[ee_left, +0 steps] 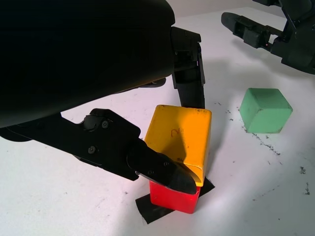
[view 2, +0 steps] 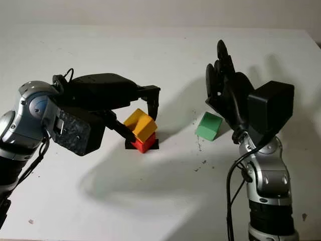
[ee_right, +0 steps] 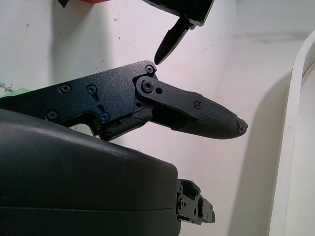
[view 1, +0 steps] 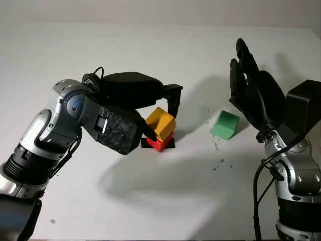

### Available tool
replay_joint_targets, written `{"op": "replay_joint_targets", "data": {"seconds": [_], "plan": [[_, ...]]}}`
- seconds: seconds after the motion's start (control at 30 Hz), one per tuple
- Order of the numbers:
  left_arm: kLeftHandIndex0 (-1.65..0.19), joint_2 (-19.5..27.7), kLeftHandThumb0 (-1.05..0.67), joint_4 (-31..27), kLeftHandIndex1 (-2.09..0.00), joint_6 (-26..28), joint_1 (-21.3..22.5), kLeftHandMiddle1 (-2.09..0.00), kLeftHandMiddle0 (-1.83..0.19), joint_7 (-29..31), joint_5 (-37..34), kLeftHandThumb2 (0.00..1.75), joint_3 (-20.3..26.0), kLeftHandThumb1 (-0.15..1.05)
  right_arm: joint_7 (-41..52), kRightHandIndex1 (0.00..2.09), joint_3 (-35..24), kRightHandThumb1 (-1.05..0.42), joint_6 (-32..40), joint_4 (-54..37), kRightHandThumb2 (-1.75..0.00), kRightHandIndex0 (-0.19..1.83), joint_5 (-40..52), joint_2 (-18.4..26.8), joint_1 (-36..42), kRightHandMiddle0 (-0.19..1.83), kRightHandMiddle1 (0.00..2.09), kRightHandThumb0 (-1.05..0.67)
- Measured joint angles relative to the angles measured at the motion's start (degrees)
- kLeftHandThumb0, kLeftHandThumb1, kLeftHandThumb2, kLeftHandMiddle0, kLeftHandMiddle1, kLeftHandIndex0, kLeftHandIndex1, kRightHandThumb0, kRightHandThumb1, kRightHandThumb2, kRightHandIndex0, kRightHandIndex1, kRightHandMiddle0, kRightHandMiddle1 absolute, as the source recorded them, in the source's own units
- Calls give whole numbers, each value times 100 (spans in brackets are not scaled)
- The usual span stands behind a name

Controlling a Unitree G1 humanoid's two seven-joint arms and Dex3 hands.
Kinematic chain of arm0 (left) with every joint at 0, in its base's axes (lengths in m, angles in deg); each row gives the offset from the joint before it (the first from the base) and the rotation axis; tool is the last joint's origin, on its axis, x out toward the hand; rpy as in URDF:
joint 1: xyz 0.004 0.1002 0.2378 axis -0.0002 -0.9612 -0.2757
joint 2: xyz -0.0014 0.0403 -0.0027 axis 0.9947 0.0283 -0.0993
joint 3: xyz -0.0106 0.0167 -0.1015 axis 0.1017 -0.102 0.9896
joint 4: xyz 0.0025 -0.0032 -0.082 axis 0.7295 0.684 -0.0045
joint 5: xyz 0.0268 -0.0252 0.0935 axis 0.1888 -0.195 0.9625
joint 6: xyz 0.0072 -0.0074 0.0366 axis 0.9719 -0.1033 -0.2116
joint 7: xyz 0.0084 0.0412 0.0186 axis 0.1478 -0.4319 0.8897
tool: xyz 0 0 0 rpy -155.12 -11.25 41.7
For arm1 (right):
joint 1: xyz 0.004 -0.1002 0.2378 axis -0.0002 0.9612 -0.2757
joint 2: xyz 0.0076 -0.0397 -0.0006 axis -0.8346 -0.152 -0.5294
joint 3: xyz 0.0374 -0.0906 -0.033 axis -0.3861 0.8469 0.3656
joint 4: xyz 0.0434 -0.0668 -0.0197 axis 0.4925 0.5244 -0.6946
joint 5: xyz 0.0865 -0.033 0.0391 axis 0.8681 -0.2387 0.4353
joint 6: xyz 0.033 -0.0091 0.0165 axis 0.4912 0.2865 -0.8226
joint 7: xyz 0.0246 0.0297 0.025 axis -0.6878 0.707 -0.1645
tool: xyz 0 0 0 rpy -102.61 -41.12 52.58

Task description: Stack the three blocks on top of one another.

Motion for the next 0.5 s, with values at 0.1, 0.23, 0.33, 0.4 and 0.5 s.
{"op": "replay_joint_targets", "data": {"seconds": [0.1, 0.23, 0.33, 0.4, 0.5], "plan": [[-13, 0, -40, 0, -165, -28, 0, -5, -18, 3, -1, 9, 0, 105, -1, 0, 0, -105, 0, 0, -75, -19, 0, 0, 0, -19, 0, -71], [-13, 0, -41, 0, -163, -27, 0, -5, -18, 70, -12, 10, -1, 105, 5, 0, -1, -105, 0, 0, -75, -19, 4, 0, 0, -19, 0, -71], [-16, -9, -42, 0, -155, -24, 0, -5, -17, 72, -17, 8, -1, 105, 5, 0, -1, -105, -1, 0, -75, -19, 4, 0, 0, -19, 0, -71], [-17, -35, -45, -2, -126, -9, 0, -5, -14, 71, -31, 6, -1, 103, 7, 0, -1, -105, -1, 0, -75, -19, 14, 0, 0, -19, 0, -71], [-21, -70, -49, -14, -76, 49, 0, -5, -7, 70, -26, 5, -1, 102, 8, 0, -2, -105, -1, 0, -75, -19, 17, 0, 0, -19, 0, -71]]}}
